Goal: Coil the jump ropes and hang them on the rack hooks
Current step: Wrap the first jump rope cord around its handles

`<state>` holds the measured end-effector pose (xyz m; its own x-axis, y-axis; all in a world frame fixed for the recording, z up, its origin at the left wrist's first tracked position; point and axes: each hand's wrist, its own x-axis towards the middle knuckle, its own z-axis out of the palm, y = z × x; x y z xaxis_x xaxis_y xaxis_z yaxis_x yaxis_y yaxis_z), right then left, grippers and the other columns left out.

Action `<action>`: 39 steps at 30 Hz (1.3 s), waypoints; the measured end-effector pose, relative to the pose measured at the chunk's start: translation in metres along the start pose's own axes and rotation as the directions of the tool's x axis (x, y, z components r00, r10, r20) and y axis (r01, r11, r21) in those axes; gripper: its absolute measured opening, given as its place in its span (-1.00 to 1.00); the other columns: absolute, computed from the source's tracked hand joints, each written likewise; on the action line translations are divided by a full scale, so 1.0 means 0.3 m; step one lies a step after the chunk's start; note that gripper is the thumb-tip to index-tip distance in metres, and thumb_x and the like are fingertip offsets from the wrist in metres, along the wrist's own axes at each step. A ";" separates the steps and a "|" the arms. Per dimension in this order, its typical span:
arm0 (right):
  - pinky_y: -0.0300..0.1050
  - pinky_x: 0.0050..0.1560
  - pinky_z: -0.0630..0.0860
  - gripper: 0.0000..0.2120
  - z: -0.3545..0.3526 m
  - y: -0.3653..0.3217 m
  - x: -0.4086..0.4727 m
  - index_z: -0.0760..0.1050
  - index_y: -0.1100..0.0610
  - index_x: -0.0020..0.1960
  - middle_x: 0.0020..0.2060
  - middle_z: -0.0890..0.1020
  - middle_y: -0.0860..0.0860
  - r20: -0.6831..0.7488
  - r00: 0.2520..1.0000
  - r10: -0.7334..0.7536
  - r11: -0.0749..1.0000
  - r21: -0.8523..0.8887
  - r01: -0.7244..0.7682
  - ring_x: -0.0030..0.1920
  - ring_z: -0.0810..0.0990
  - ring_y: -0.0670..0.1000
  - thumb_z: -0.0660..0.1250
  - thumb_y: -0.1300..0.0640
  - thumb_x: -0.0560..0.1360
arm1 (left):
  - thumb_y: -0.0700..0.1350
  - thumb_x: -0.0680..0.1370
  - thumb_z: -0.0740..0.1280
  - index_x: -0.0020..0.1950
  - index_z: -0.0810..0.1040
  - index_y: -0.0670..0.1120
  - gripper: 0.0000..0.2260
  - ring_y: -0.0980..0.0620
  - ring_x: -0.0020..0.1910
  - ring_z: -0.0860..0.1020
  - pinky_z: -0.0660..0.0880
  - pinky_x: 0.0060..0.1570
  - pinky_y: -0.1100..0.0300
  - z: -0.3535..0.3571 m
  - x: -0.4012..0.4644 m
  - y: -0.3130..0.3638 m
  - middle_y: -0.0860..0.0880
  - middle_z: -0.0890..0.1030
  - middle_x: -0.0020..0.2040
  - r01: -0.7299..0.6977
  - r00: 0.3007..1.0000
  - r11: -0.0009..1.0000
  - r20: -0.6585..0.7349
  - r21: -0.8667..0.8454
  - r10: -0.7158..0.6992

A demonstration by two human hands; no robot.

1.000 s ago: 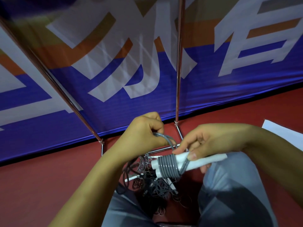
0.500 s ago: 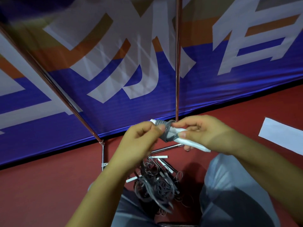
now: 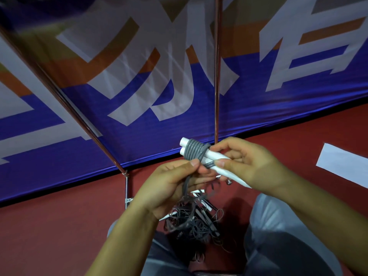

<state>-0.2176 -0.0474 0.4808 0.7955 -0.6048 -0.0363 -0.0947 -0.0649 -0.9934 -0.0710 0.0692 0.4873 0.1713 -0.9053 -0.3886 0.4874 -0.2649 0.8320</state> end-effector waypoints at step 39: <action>-0.36 0.00 0.50 -0.63 0.046 0.014 0.002 0.49 -0.20 0.15 -0.08 0.65 -0.33 -0.120 0.981 -0.152 0.986 0.055 0.159 -0.05 0.62 -0.23 0.34 0.24 0.50 | 0.03 0.42 0.28 -0.22 0.67 -0.18 -0.70 0.17 -0.57 0.23 0.18 -0.55 0.39 0.033 -0.032 0.059 -0.16 0.68 -0.24 -0.089 0.981 0.950 -0.140 0.300 0.137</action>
<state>-0.2092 -0.0371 0.4750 0.7228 -0.6791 0.1282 0.0659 -0.1169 -0.9909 -0.0725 0.0698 0.5097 0.3547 -0.8774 -0.3230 0.1903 -0.2705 0.9437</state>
